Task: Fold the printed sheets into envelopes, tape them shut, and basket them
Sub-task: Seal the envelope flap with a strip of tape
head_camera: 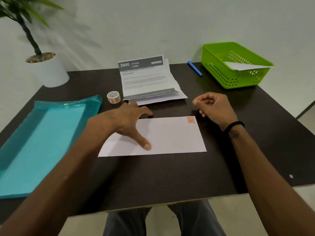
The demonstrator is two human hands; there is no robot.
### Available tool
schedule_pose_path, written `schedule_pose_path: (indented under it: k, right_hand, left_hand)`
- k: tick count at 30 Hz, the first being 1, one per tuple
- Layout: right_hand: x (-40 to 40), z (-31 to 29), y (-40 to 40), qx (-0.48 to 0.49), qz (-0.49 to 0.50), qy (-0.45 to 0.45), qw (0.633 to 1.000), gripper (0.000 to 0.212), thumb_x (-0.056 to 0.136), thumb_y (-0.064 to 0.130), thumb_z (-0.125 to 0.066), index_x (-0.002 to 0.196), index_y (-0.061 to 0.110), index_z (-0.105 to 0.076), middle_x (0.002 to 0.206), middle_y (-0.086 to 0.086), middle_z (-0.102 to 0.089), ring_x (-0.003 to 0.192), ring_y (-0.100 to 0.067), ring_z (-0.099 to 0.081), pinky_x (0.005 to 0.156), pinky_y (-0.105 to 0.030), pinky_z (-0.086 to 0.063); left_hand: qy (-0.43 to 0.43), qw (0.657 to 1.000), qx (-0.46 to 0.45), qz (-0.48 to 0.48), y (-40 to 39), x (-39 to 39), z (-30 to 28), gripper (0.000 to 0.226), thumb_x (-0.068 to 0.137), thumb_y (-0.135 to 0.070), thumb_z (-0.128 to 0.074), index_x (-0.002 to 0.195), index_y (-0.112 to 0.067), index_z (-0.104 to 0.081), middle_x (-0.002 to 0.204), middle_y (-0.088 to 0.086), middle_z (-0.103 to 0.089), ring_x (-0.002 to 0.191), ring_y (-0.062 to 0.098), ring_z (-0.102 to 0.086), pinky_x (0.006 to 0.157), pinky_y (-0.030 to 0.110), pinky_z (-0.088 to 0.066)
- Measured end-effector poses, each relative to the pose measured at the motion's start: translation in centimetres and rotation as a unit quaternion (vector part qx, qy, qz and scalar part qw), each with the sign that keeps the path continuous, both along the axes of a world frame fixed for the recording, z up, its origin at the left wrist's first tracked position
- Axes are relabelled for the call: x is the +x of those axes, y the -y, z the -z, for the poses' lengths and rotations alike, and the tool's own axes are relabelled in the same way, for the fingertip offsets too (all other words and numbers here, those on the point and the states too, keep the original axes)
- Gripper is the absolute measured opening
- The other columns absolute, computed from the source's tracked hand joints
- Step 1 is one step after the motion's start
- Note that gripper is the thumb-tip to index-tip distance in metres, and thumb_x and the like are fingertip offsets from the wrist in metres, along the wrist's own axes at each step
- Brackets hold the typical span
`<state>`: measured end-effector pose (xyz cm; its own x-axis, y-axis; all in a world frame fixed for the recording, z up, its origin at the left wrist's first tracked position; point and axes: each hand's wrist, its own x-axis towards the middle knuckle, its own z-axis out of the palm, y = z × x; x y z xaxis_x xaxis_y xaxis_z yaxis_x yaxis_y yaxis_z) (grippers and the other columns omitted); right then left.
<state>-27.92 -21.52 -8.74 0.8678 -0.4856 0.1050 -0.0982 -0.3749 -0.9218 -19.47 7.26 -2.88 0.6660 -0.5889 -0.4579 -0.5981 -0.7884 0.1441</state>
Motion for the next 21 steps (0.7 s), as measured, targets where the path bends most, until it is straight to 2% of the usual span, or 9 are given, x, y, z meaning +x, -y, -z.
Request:
schedule_pose_path:
  k: [3,6,11,13,17,19,21]
  right_hand:
    - [-1.5,0.3,-0.9,-0.017,0.077,0.019,0.997,0.008,0.092,0.021,-0.077,0.093,0.013,-0.074,0.076,-0.004,-0.073,0.052,-0.003,-0.063,0.055,-0.02,-0.054]
    - [-3.1,0.3,-2.0,-0.026,0.106,0.027,0.994,0.007,0.092,0.022,-0.076,0.09,0.016,-0.073,0.079,-0.005,-0.075,0.053,-0.004,-0.066,0.058,-0.022,-0.056]
    - [-6.4,0.5,-3.6,-0.032,0.123,0.028,0.992,0.006,0.092,0.022,-0.076,0.088,0.018,-0.072,0.078,-0.003,-0.074,0.054,-0.005,-0.068,0.061,-0.03,-0.061]
    - [-7.7,0.5,-4.3,-0.037,0.127,0.029,0.991,0.006,0.09,0.021,-0.075,0.085,0.019,-0.072,0.073,-0.001,-0.074,0.056,-0.009,-0.069,0.066,-0.036,-0.064]
    - [-9.8,0.5,-5.2,-0.054,0.127,0.027,0.99,0.007,0.088,0.023,-0.075,0.082,0.024,-0.073,0.073,0.003,-0.074,0.068,-0.017,-0.073,0.074,-0.039,-0.064]
    - [-10.6,0.6,-5.7,-0.042,0.137,0.033,0.989,0.006,0.088,0.023,-0.076,0.083,0.023,-0.072,0.074,0.002,-0.074,0.066,-0.017,-0.073,0.072,-0.037,-0.064]
    - [-11.5,0.6,-6.3,-0.01,0.154,0.039,0.987,0.006,0.089,0.019,-0.076,0.092,0.016,-0.072,0.077,-0.002,-0.074,0.062,-0.013,-0.072,0.063,-0.03,-0.061]
  left_hand:
    - [-0.009,1.0,-0.011,-0.002,0.0,0.0,-0.1,0.119,0.048,-0.077,-0.084,0.149,-0.05,-0.027,0.151,-0.001,-0.034,0.139,0.028,-0.039,0.115,0.054,-0.04]
    - [-0.01,1.0,0.001,0.002,0.1,0.0,-0.4,0.12,0.045,-0.08,-0.081,0.148,-0.049,-0.026,0.152,0.002,-0.036,0.137,0.03,-0.043,0.115,0.053,-0.042]
    - [-0.041,0.999,-0.021,-0.012,-0.1,-0.5,-0.5,0.099,0.068,-0.058,-0.089,0.147,-0.045,-0.032,0.154,-0.003,-0.038,0.14,0.027,-0.043,0.117,0.047,-0.037]
    - [-0.045,0.998,-0.04,-0.022,-0.5,-0.9,-0.4,0.09,0.069,-0.059,-0.088,0.142,-0.044,-0.038,0.151,-0.004,-0.042,0.135,0.025,-0.045,0.115,0.044,-0.039]
    - [-0.019,0.994,-0.091,-0.052,-1.8,-2.0,0.1,0.066,0.075,-0.057,-0.085,0.128,-0.037,-0.051,0.136,-0.005,-0.051,0.12,0.019,-0.051,0.106,0.038,-0.045]
    - [-0.004,0.99,-0.122,-0.069,-2.6,-2.8,0.4,0.059,0.08,-0.055,-0.082,0.127,-0.033,-0.054,0.132,-0.007,-0.05,0.118,0.017,-0.051,0.102,0.035,-0.044]
    - [0.003,0.986,-0.146,-0.082,-3.2,-3.8,0.7,0.054,0.084,-0.052,-0.08,0.126,-0.031,-0.055,0.133,-0.005,-0.05,0.118,0.017,-0.05,0.101,0.035,-0.043]
